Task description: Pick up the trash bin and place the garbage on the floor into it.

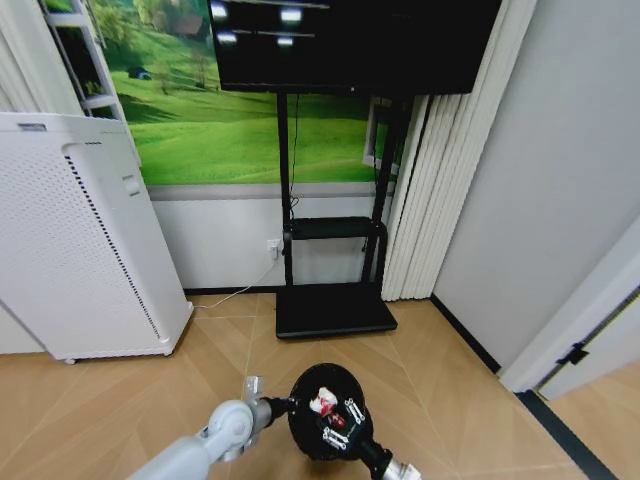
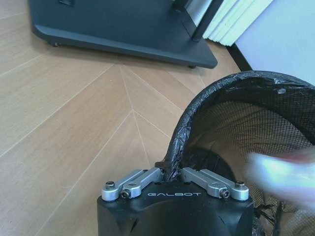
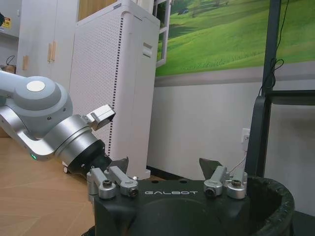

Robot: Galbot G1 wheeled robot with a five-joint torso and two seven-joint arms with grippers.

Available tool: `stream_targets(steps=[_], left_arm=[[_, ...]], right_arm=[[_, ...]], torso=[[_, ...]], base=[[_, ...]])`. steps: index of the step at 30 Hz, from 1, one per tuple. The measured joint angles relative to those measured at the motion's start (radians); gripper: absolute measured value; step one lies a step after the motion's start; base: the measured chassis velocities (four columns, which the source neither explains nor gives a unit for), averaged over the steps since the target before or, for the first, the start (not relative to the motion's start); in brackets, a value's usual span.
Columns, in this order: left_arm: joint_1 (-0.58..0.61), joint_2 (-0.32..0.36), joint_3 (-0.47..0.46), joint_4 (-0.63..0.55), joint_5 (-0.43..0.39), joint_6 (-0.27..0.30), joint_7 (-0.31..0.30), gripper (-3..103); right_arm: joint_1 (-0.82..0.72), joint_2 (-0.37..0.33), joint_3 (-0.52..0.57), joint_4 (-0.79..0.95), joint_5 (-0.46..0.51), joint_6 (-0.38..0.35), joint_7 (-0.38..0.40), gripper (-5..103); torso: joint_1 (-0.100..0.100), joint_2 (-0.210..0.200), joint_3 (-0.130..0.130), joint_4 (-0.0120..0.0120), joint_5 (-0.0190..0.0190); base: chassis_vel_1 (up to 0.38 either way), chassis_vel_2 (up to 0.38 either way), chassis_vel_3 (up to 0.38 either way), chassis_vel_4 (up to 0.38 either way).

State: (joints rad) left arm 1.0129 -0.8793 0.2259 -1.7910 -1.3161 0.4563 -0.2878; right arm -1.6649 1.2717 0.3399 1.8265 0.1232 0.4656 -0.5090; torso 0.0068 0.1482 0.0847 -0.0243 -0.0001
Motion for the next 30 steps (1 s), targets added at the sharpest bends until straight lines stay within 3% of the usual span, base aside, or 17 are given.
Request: stream_targets(steps=[2,3,5,9,12,13,15,17,20,22,24,26,28,29,30], left_arm=[[0.029,0.004,-0.034,-0.013,0.008,-0.003,0.0,0],[0.029,0.004,-0.034,-0.013,0.008,-0.003,0.0,0],[0.06,0.007,-0.081,-0.037,0.018,-0.04,-0.026,0],[0.102,0.014,-0.167,-0.085,-0.011,-0.057,-0.079,0],[0.175,0.05,-0.291,-0.154,-0.045,-0.101,-0.165,0],[0.175,0.05,-0.291,-0.154,-0.045,-0.101,-0.165,0],[0.223,0.099,-0.384,-0.196,-0.085,-0.129,-0.254,0],[0.245,0.116,-0.435,-0.211,-0.105,-0.122,-0.29,0],[0.332,0.147,-0.593,-0.259,-0.159,-0.092,-0.363,0],[0.366,0.15,-0.631,-0.274,-0.16,-0.089,-0.368,0],[0.51,0.146,-0.798,-0.338,-0.168,-0.051,-0.362,0],[0.55,0.139,-0.848,-0.353,-0.17,-0.04,-0.359,0],[0.748,0.078,-1.053,-0.409,-0.17,-0.006,-0.341,0],[0.817,0.047,-1.112,-0.421,-0.168,0.011,-0.321,0],[0.817,0.047,-1.112,-0.421,-0.168,0.011,-0.321,0]], right_arm=[[-0.007,0.002,-0.003,0.005,0.001,0.001,0.0,90],[-0.007,0.002,-0.003,0.005,0.001,0.001,0.0,90],[-0.017,0.004,-0.001,0.021,0.008,0.002,0.008,99],[-0.031,0.016,0.024,0.052,0.014,-0.001,0.046,100],[-0.044,0.034,0.073,0.104,0.056,-0.036,0.154,100],[-0.044,0.034,0.073,0.104,0.056,-0.036,0.154,100],[-0.045,0.034,0.113,0.129,0.095,-0.056,0.206,100],[-0.049,0.038,0.142,0.139,0.106,-0.065,0.221,100],[-0.069,0.08,0.241,0.17,0.139,-0.095,0.272,100],[-0.068,0.094,0.253,0.175,0.162,-0.108,0.292,100],[-0.064,0.143,0.278,0.204,0.257,-0.161,0.346,100],[-0.064,0.152,0.282,0.21,0.27,-0.168,0.353,100],[-0.07,0.184,0.304,0.221,0.287,-0.181,0.368,100],[-0.072,0.187,0.309,0.221,0.281,-0.18,0.368,100],[-0.072,0.187,0.309,0.221,0.281,-0.18,0.368,100]], torso=[[0.0,0.0,0.0,0.0,0.0],[0.0,0.0,0.0,0.0,0.0],[0.0,0.0,0.0,0.0,0.0],[0.0,0.0,0.0,-0.0001,-0.0001],[0.0,0.0,0.0,0.0,-0.0002],[0.0,0.0,0.0,0.0,-0.0002],[0.0,0.0,0.0,0.0002,0.0003],[0.0,0.0,0.0,0.0004,0.0002],[0.0,0.0,0.0,-0.0003,-0.0002],[0.0,0.0,0.0,-0.0003,-0.0005],[0.0,0.0,0.0,0.0,0.0001],[0.0,0.0,0.0,-0.0001,0.0],[0.0,0.0,0.0,-0.0001,0.0002],[0.0,0.0,0.0,0.0001,-0.0001],[0.0,0.0,0.0,0.0001,-0.0001]], base=[[0.0,0.0,0.0,0.0],[0.0,0.0,0.0,0.0],[0.0,0.0,0.0,0.0],[0.0,0.0,0.0,0.0],[0.0,0.0,0.0,0.0],[0.0,0.0,0.0,0.0],[0.0,0.0,0.0,0.0],[0.0,0.0,0.0,0.0],[0.0,0.0,0.0,0.0],[0.0,0.0,0.0,0.0],[0.0,0.0,0.0,0.0],[0.0,0.0,0.0,0.0],[0.0,0.0,0.0,0.0],[0.0,0.0,0.0,0.0],[0.0,0.0,0.0,0.0]])
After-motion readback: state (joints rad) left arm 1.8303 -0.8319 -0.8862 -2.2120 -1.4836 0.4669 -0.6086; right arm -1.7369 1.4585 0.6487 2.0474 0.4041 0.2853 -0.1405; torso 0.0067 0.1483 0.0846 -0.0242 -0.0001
